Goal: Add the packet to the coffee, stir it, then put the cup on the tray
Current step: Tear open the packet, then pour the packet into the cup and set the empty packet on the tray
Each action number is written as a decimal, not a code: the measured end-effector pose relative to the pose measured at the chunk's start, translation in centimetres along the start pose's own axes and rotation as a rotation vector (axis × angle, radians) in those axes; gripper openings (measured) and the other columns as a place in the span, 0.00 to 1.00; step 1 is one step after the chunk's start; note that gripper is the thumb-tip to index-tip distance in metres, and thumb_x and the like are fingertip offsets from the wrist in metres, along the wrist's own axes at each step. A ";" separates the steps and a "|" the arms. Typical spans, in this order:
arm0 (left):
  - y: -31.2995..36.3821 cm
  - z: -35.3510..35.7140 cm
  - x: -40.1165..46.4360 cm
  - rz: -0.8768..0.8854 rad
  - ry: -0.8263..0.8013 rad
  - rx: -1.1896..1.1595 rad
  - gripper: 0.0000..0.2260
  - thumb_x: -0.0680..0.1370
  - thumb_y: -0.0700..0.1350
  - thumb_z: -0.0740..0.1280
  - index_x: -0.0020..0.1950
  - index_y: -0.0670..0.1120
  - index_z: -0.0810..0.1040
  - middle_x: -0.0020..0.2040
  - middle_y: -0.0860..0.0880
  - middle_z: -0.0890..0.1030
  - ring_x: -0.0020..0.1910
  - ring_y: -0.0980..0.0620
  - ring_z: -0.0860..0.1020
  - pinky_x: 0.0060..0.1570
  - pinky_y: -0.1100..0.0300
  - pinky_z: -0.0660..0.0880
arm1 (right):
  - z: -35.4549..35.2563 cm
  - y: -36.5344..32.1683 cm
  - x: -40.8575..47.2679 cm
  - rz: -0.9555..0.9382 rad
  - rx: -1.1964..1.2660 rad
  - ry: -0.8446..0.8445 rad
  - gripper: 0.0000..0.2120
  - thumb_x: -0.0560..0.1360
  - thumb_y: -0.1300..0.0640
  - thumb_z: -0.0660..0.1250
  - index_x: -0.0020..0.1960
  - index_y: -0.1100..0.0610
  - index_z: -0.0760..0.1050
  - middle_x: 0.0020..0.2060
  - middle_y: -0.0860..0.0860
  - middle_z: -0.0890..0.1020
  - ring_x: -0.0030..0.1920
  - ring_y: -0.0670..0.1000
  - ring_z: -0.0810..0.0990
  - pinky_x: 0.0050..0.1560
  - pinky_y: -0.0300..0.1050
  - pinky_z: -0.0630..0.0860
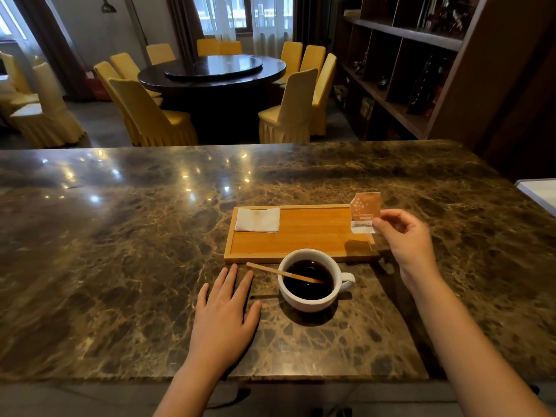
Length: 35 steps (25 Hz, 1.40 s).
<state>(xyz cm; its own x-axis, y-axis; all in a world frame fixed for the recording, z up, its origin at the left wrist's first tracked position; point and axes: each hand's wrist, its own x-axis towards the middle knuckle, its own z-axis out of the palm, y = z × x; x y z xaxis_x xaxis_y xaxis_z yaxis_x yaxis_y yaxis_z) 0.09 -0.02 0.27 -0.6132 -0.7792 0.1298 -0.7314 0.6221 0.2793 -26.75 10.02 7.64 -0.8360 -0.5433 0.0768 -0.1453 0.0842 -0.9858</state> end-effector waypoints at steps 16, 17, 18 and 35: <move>0.1 0.1 0.0 -0.005 0.008 -0.011 0.30 0.72 0.64 0.40 0.73 0.56 0.51 0.75 0.51 0.49 0.71 0.56 0.42 0.69 0.50 0.41 | 0.4 4.0 2.5 -0.455 -0.875 -0.103 0.13 0.76 0.55 0.62 0.60 0.53 0.74 0.59 0.52 0.79 0.62 0.54 0.73 0.63 0.56 0.63; 0.1 0.1 0.0 -0.004 0.012 -0.013 0.30 0.72 0.64 0.40 0.73 0.56 0.51 0.75 0.51 0.49 0.71 0.56 0.42 0.69 0.49 0.41 | 0.1 4.1 2.2 -0.526 -0.893 -0.217 0.15 0.77 0.55 0.60 0.63 0.52 0.72 0.64 0.51 0.76 0.67 0.52 0.70 0.67 0.55 0.60; 0.0 0.1 0.0 -0.004 0.013 -0.014 0.30 0.72 0.64 0.41 0.73 0.56 0.51 0.75 0.51 0.49 0.71 0.56 0.42 0.69 0.49 0.41 | -0.1 4.2 2.0 -0.566 -0.922 -0.328 0.16 0.78 0.55 0.58 0.66 0.51 0.70 0.67 0.48 0.72 0.70 0.49 0.65 0.70 0.54 0.55; 0.0 0.0 0.0 -0.004 0.011 -0.016 0.30 0.72 0.63 0.41 0.73 0.56 0.51 0.75 0.51 0.49 0.71 0.57 0.41 0.69 0.49 0.41 | 0.7 3.9 4.2 -0.493 -1.011 -0.518 0.18 0.79 0.48 0.53 0.68 0.47 0.65 0.71 0.46 0.68 0.72 0.46 0.62 0.73 0.54 0.50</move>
<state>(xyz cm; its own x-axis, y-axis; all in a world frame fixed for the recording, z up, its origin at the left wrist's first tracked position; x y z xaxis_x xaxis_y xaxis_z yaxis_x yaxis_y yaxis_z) 0.04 -0.03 0.30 -0.6067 -0.7826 0.1392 -0.7291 0.6177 0.2947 -30.43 7.48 3.98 -0.3021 -0.9466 0.1124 -0.9204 0.2589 -0.2930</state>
